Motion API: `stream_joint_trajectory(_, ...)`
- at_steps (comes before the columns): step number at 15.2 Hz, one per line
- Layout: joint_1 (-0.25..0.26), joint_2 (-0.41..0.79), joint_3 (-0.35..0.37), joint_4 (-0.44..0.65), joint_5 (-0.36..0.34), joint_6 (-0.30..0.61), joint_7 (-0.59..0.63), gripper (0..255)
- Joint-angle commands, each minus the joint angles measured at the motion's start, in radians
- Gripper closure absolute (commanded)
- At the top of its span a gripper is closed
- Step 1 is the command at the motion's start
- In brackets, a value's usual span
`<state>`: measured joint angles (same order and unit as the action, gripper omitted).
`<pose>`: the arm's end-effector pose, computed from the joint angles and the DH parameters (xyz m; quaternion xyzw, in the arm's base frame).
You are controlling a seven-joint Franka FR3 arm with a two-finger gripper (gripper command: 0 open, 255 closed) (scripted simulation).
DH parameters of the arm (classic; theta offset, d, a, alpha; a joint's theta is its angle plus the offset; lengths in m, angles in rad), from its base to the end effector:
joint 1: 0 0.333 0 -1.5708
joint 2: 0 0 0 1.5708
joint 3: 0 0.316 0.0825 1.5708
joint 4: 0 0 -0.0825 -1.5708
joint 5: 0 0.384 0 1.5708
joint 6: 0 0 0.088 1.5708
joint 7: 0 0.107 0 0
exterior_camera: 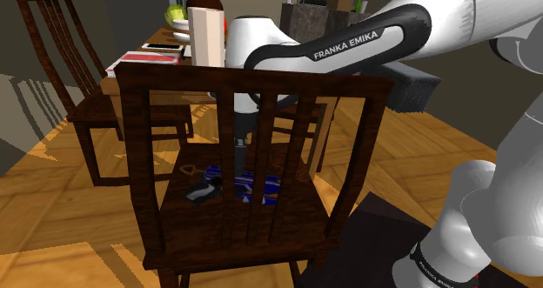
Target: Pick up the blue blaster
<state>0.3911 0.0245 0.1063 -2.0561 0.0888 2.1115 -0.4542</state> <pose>0.4877 0.2692 0.4275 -0.8981 -0.4377 -0.0146 0.0400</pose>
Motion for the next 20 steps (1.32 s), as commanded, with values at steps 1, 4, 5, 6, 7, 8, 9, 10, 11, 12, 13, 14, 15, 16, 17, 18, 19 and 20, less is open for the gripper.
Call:
stream_joint_trajectory(1, 0.015, 0.031, 0.014, -0.031, -0.016, 0.027, -0.007, 0)
stream_joint_trajectory(4, 0.02, 0.046, 0.01, -0.048, -0.016, 0.06, -0.008, 0)
stream_joint_trajectory(5, 0.022, 0.046, 0.008, -0.048, -0.016, 0.06, -0.008, 0)
stream_joint_trajectory(6, 0.025, 0.041, 0.012, -0.044, -0.017, 0.051, 0.001, 255)
stream_joint_trajectory(7, 0.026, 0.025, 0.012, -0.068, -0.014, 0.06, -0.001, 255)
stream_joint_trajectory(8, 0.028, 0.031, 0.014, -0.057, -0.015, 0.056, 0.004, 255)
stream_joint_trajectory(9, 0.025, 0.039, 0.011, -0.064, -0.014, 0.07, -0.004, 255)
stream_joint_trajectory(10, 0.024, 0.041, 0.01, -0.057, -0.015, 0.065, -0.004, 255)
stream_joint_trajectory(11, 0.027, 0.053, 0.013, -0.04, -0.017, 0.06, 0.004, 255)
stream_joint_trajectory(12, 0.029, 0.041, 0.015, -0.061, -0.015, 0.071, 0.004, 255)
stream_joint_trajectory(13, 0.03, 0.047, 0.016, -0.05, -0.016, 0.066, 0.008, 255)
stream_joint_trajectory(14, 0.028, 0.069, 0.015, -0.042, -0.017, 0.079, 0.003, 255)
stream_joint_trajectory(15, 0.023, 0.046, 0.007, -0.048, -0.016, 0.06, -0.008, 255)
stream_joint_trajectory(16, 0.024, 0.04, 0.005, -0.042, -0.015, 0.047, -0.008, 255)
stream_joint_trajectory(17, 0.026, 0.034, 0.003, -0.035, -0.015, 0.034, -0.008, 255)
stream_joint_trajectory(18, 0.027, 0.028, 0.001, -0.028, -0.015, 0.021, -0.007, 255)
stream_joint_trajectory(19, 0.029, 0.023, 0.0, -0.02, -0.015, 0.009, -0.007, 255)
stream_joint_trajectory(20, 0.03, 0.017, -0.002, -0.013, -0.014, -0.004, -0.006, 255)
